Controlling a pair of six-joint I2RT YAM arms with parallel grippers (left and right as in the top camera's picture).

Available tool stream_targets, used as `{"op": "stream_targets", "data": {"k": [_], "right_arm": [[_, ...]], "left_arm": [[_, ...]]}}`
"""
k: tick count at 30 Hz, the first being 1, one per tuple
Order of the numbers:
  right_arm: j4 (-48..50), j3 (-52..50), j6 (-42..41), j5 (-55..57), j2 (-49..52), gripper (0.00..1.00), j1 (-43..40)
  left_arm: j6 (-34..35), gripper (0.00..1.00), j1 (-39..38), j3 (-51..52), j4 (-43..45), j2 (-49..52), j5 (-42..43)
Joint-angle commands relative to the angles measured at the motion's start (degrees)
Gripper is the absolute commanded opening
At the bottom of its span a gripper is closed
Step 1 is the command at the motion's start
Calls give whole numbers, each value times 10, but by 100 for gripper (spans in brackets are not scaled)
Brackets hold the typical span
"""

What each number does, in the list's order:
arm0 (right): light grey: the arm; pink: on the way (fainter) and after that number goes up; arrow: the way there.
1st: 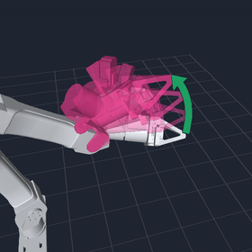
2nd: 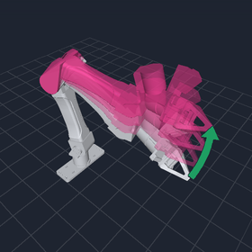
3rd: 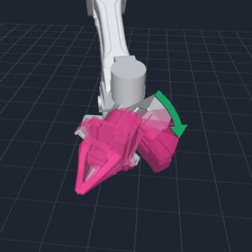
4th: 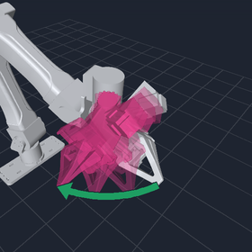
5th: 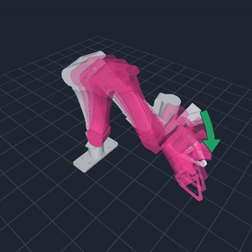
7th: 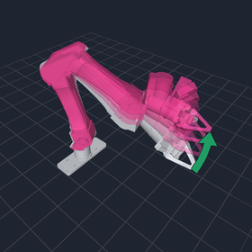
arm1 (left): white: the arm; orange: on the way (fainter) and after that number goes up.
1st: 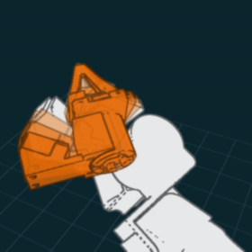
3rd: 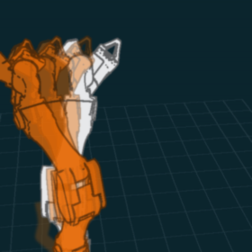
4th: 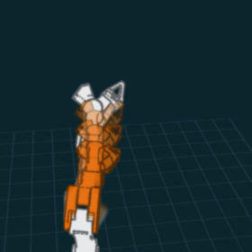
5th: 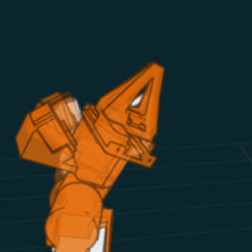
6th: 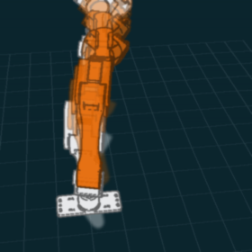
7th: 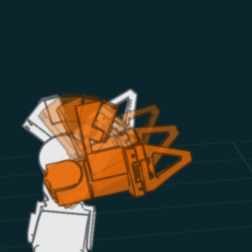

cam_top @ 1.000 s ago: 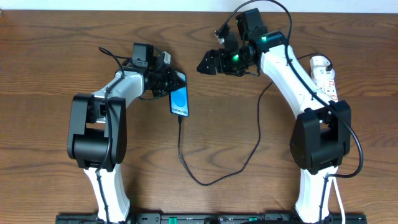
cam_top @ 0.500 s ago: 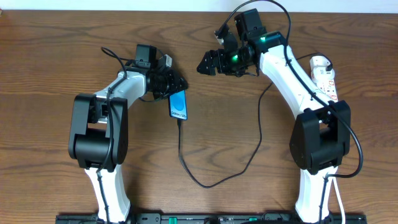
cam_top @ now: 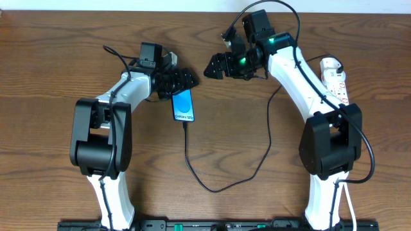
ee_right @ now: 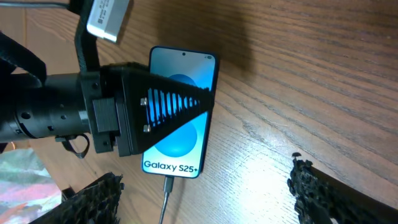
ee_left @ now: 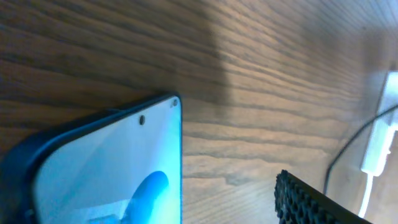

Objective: Plug charger to phone and switch on socket
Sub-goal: 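Open the left gripper, release the phone, and lift away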

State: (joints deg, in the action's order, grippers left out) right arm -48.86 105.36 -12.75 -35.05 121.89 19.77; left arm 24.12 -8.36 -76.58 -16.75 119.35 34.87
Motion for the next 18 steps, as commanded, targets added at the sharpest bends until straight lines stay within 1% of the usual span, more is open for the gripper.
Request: {"op": "stream_targets", "data": {"k": [1,4,9,13,18], "right_arm": [[-3,6,16,0,0,85,2],[-3,6,17,0,0,86,2],[-2,6,17,0,0,86,2],[-3,6,17,2,0,91,2],[-2,6,17,23,0,90,2]], "left_arm": [[-5,80,3,7,-21,13,-113],[-9,80,3,7,-35,13,-150],[-22,80,3,6,-32,13,-160],[-50,81,11,3,-37,8,-192],[-57,81,38,2,-42,-2,-191]]}}
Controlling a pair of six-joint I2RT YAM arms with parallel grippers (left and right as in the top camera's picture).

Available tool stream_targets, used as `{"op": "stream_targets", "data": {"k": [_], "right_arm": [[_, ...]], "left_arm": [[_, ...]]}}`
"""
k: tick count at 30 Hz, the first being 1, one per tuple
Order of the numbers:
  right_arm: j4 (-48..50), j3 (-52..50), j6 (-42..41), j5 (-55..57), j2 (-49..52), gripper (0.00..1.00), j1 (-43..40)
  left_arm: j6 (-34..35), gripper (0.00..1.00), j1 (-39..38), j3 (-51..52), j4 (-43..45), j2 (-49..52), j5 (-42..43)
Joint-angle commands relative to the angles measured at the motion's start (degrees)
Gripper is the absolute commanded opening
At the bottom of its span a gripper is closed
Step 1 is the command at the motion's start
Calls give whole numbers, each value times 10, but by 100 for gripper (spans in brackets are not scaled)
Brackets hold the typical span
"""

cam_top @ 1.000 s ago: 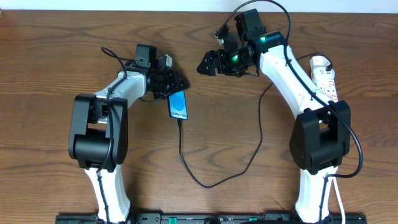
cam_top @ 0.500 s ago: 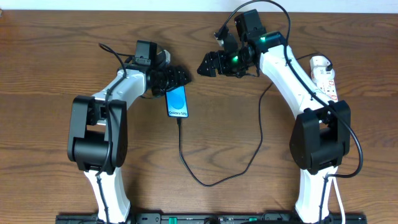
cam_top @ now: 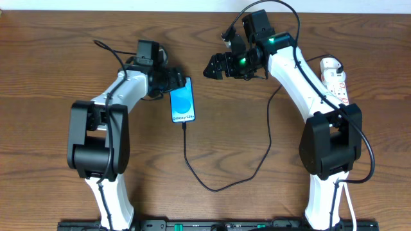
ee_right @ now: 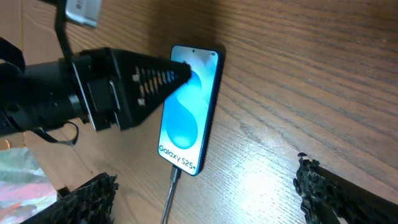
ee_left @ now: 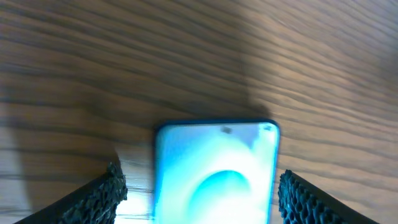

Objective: Plug charger to phone and switch on socket
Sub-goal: 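Open the left gripper, release the phone, and lift away, then move the right gripper over the white power strip's orange switch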

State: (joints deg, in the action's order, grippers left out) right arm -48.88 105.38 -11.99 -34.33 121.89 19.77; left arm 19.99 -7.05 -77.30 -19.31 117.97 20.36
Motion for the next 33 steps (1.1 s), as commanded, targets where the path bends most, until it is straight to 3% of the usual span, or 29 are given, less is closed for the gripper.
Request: {"op": "stream_targets", "data": {"k": [1,3,7,13,23,24,25,33], "right_arm": [[-1,6,9,20,0,90,1],[0,6,9,32,0,91,1],[-2,6,9,23,-2,81,-8],[-26,6,10,3,-31,61,-48],[-100,6,48,11,-98,7,-141],[-108,6,48,11,-106,6,-156],[-114,6,48,11,-112,4,-169],[-167,6,59,12,-124,1,-286]], "left_arm": [[-16,81,30,9,-20,10,-46],[-16,82,42,9,-30,0,-46],[-16,81,64,8,-58,-44,-42],[-26,82,93,8,-86,-178,34],[-26,82,95,8,-142,-326,30],[-26,83,95,8,-147,-330,30],[-26,92,95,8,-153,-332,30],[-26,93,94,9,-195,-329,30]]}}
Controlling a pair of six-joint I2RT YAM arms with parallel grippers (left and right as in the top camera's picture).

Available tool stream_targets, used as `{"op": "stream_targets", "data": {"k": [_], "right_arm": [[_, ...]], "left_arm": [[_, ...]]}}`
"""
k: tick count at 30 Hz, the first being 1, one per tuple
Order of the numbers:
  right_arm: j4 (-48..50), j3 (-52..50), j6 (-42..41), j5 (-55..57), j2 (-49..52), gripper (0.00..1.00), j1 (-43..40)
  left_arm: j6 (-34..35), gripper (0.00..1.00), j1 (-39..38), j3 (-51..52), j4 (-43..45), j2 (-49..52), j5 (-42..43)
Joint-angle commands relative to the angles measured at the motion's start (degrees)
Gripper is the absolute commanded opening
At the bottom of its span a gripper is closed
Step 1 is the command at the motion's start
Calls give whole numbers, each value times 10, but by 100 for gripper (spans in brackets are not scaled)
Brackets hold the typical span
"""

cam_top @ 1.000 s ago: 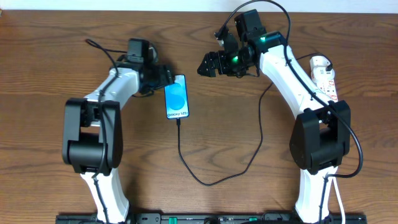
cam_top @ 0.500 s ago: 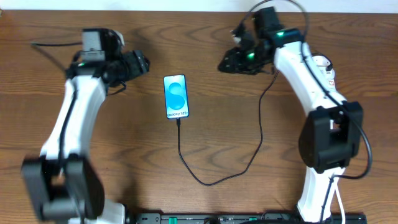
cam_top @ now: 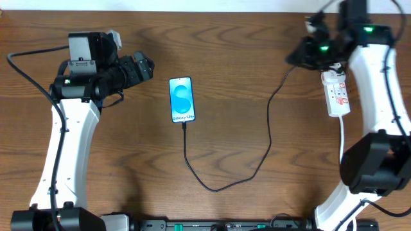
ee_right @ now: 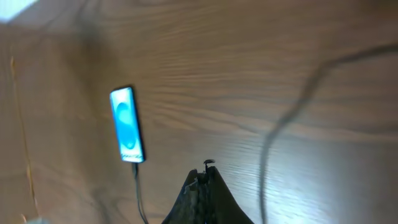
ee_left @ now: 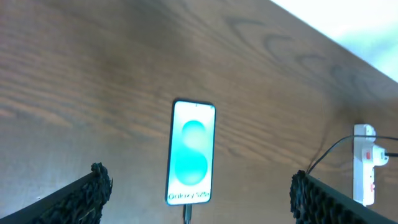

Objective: Plug charger to phone and switch on socket
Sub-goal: 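Move the right gripper over the white power strip's orange switch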

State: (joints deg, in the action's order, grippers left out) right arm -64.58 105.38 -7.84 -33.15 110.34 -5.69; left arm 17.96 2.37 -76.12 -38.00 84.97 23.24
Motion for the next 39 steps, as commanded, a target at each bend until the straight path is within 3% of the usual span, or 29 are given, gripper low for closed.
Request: {"op": "stream_targets", "data": {"k": [1,14,21,32,39], "right_arm": [[-16,6,24,1,-9,1,-45],[-34,5,54,112,0,1,-181],[-16,-5,121,119,14,1,-229],[94,-126,126,99,16,1,-267],[193,-195,87,83,17,1,-283]], "left_arm": [[-6,93,0,-3,-10,1,1],[-6,95,0,-3,-10,1,1],[-5,94,0,-3,-10,1,1],[-5,94,0,-3,-10,1,1],[-6,94,0,-3,-10,1,1]]}}
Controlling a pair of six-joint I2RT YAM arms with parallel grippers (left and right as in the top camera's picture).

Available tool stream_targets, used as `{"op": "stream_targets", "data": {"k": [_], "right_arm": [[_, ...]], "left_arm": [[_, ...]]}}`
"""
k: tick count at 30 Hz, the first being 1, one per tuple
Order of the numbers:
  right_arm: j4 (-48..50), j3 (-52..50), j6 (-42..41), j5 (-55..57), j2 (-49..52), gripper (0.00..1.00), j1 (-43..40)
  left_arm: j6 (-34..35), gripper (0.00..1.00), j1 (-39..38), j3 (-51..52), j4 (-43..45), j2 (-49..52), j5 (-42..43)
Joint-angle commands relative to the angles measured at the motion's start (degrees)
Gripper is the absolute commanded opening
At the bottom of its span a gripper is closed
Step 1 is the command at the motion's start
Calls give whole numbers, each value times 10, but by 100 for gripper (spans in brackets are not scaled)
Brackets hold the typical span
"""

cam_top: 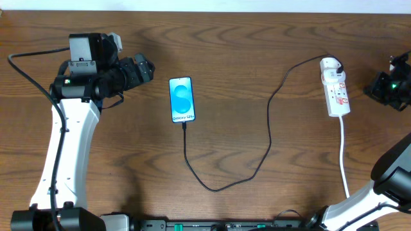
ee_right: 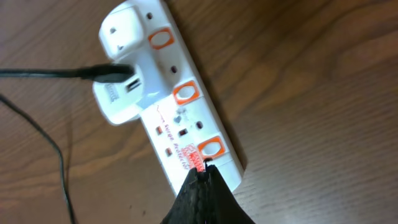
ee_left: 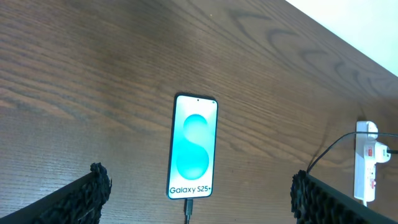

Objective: Plug charger to phone and switch on socket
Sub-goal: 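Move the right gripper over the white power strip's orange switch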

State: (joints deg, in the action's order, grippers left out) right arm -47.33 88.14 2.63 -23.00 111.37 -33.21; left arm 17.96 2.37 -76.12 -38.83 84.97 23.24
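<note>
The phone (cam_top: 182,99) lies face up with its blue screen lit, also in the left wrist view (ee_left: 194,146), and the black cable (cam_top: 226,183) is plugged into its bottom end. The cable loops over to the white charger (ee_right: 118,90) seated in the white socket strip (cam_top: 334,86), whose orange switches (ee_right: 185,92) show in the right wrist view. My left gripper (cam_top: 145,68) hangs open, left of the phone and above the table. My right gripper (ee_right: 202,173) is shut, its tip at the strip's end with the red switch; in the overhead view it sits at the right edge (cam_top: 388,88).
The strip's white lead (cam_top: 342,151) runs down the right side of the wooden table (cam_top: 257,51). The cable's loop lies across the middle front of the table.
My right gripper has moved from above the socket strip's top end out to its right side, tip now at the strip's red switch. The left arm, phone and cable are unchanged.
My left gripper was over the phone with the cable plugged in, my right gripper open nearby. Then the left one sat beside the phone. Later both arms had drawn away, the right one shut near the strip, and now it points at the strip's end.
</note>
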Motion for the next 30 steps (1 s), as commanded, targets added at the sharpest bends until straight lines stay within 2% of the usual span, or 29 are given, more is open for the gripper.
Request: {"op": "stream_targets", "data": {"k": [1,18,30], "right_arm": [[31,-31,-18,-23,7,1,-7],[178,-76,-26,-76,44,1,-1],[227,-76,-36,-76,67,1,14]], "left_arm": [[-6,94,0,-3,-2,1,1],[-6,94,0,-3,-2,1,1],[-5,94,0,-3,-2,1,1]]}}
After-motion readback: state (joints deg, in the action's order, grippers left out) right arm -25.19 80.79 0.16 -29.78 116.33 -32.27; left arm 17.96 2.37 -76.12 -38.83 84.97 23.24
